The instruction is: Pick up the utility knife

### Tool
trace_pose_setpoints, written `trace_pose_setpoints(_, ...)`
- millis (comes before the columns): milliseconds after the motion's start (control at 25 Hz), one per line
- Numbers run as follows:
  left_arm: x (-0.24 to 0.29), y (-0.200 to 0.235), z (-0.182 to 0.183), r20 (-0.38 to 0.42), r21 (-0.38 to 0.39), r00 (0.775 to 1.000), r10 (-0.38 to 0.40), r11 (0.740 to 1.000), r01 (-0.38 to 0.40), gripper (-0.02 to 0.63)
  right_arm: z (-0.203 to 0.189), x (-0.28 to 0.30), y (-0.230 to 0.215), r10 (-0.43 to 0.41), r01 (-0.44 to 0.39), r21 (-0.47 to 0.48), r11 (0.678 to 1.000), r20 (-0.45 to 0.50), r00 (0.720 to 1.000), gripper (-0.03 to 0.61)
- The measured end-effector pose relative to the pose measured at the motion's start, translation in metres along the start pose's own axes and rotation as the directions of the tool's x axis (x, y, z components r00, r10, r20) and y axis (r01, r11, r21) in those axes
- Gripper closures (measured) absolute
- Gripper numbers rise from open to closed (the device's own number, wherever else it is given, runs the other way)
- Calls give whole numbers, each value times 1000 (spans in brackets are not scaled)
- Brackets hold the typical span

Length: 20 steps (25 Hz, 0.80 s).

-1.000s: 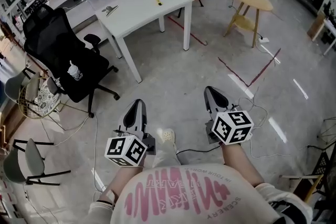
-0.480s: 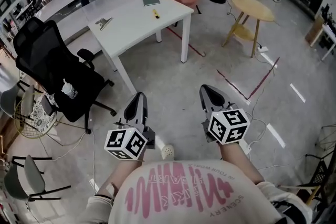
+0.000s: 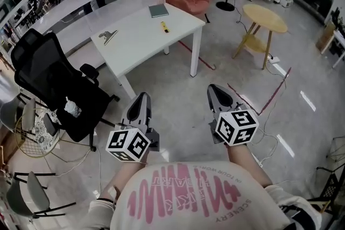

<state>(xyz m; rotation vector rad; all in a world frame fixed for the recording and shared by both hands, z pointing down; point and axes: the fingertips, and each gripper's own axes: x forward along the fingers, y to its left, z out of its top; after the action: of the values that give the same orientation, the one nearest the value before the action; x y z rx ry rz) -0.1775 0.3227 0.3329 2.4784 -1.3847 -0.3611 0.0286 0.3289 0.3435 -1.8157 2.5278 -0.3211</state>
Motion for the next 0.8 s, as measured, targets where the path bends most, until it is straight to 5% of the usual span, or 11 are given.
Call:
trace_pose_setpoints(560, 53, 74, -21, -60, -22, 998, -31, 999, 30, 589, -29, 103, -4, 19, -19, -9, 1000, -62, 998, 563)
trace_pose_setpoints(800, 66, 97, -41, -89, -73, 996, 16, 997, -23, 589, -57, 121, -13, 18, -18, 2, 1000, -128, 992, 563)
